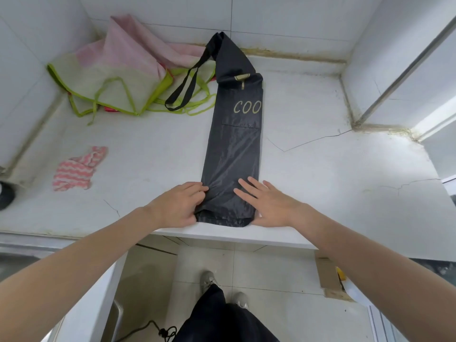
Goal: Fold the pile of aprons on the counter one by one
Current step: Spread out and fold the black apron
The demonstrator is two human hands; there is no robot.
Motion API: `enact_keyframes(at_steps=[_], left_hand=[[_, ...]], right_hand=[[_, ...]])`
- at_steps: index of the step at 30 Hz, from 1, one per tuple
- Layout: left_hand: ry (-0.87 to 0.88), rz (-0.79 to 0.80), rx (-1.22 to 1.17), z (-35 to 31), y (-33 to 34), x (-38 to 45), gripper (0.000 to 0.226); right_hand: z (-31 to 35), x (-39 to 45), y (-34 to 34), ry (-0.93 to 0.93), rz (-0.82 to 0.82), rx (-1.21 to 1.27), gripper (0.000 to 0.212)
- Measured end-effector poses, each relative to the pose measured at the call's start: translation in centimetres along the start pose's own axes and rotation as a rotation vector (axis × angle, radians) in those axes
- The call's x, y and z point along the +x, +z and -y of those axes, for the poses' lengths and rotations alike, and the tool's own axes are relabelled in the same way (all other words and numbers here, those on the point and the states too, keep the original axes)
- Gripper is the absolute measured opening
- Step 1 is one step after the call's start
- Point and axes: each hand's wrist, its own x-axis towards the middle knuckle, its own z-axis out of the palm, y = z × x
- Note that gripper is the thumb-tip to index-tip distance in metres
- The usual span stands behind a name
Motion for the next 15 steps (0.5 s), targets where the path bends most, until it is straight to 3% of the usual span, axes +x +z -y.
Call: enact_keyframes(at_steps=[2, 4, 6, 9, 12, 15], left_hand=[[-0.05, 0.057, -0.119, 0.0, -0.5, -0.4, 0.05], [-0.106, 0.175, -0.238, -0.5, -1.3, -0.3, 0.065], [-0.098, 0.36, -0.269, -2.3, -2.4, 1.1, 0.062], [-0.02, 0.41, -0.333, -5.6, -3.1, 4.0, 0.052], [-0.017, 0.172, -0.443, -7.2, -3.1, 6.6, 0.041], [-0.074, -0.086, -0.315, -5.5, -3.5, 9.2, 0.038]], right_hand=[[-0.8, -0.2, -0.3, -0.029, -0.028, 0.034, 0.064], [-2.0, -0.5, -1.4, -0.022, -0.04, 0.154, 0.072], [-3.5, -0.8, -2.9, 0.09, -0.08, 0.343, 0.06], [-4.9, -0.5, -3.7, 0.278, -0.145, 0.35, 0.037], [-3.5, 0.7, -2.8, 0.342, -0.229, 0.366, 0.048], [-1.9, 1.0, -2.3, 0.301, -0.06, 0.317, 0.067]])
